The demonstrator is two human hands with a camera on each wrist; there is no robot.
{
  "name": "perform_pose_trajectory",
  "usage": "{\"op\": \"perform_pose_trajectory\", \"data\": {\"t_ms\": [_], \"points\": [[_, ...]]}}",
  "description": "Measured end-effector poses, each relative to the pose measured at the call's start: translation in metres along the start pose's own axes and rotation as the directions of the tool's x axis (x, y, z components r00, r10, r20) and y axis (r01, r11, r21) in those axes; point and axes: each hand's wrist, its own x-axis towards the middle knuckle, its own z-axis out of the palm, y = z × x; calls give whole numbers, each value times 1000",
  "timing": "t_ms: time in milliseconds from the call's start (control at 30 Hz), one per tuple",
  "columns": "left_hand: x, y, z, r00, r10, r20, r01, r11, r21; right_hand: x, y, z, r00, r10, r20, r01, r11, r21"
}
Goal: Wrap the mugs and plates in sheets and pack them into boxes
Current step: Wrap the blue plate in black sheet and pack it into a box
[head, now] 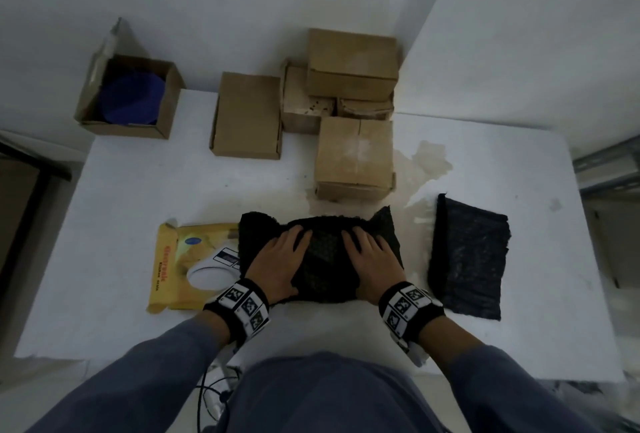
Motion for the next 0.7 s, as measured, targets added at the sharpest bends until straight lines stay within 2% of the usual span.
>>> {"op": "perform_pose_trajectory", "data": {"t_ms": [167, 333, 467, 700], "points": [[6, 9, -5, 998, -53, 20, 55, 995, -84, 4, -4, 0, 998, 58, 27, -58, 998, 4], [15, 13, -7, 992, -114, 55, 117, 991, -59, 5, -1, 0, 993, 101, 64, -101, 995, 0], [18, 14, -5, 987, -144, 70, 151, 984, -95, 7, 2, 0, 992, 91, 88, -93, 996, 11], [7, 17, -5, 994, -103, 25, 106, 975, -195, 7, 10, -2, 996, 10, 94, -19, 995, 95]]}}
